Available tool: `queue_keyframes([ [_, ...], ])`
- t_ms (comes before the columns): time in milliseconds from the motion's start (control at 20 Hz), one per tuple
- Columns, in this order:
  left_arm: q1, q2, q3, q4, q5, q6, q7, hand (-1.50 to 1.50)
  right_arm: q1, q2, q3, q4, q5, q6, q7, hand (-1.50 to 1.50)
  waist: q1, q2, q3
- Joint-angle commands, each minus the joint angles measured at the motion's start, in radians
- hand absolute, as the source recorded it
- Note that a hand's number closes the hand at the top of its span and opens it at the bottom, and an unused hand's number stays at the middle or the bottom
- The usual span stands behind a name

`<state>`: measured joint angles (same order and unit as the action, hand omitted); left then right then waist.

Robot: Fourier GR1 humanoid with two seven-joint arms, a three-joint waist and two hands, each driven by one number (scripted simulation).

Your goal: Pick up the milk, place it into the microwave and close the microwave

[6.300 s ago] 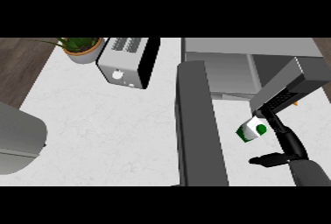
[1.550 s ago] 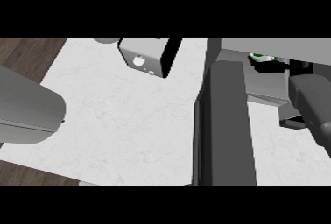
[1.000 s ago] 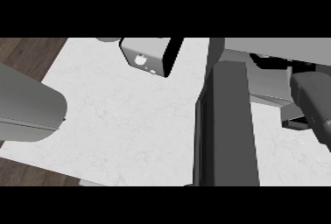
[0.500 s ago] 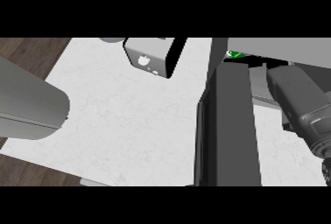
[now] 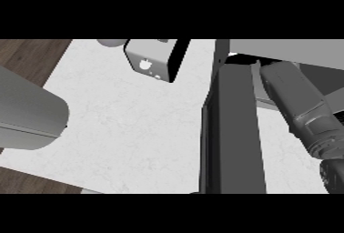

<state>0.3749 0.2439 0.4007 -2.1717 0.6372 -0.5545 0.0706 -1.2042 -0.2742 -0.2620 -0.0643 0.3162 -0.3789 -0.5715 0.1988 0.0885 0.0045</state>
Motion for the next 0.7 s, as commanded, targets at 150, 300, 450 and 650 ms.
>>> queue_keyframes([
  [150,-0.006,-0.008,-0.024,0.031,-0.023,-0.008,0.008,-1.5,-0.027,0.058,-0.047,-0.032,-0.041,-0.036,-0.014,-1.5,-0.031,-0.015,0.0],
  [300,0.006,-0.023,-0.036,0.048,-0.02,-0.022,0.0,-1.5,-0.018,0.06,-0.068,-0.038,-0.054,-0.087,-0.017,-1.5,-0.03,-0.015,0.0],
  [450,0.007,-0.03,-0.059,0.037,-0.045,-0.022,0.011,-1.5,-0.025,0.038,-0.078,-0.043,-0.058,-0.075,-0.015,-1.5,-0.056,-0.026,0.0],
  [650,0.02,-0.056,-0.08,0.067,-0.081,-0.052,-0.016,-1.5,-0.004,0.014,-0.053,-0.03,-0.029,-0.041,-0.026,-1.5,-0.07,-0.034,-0.002],
])
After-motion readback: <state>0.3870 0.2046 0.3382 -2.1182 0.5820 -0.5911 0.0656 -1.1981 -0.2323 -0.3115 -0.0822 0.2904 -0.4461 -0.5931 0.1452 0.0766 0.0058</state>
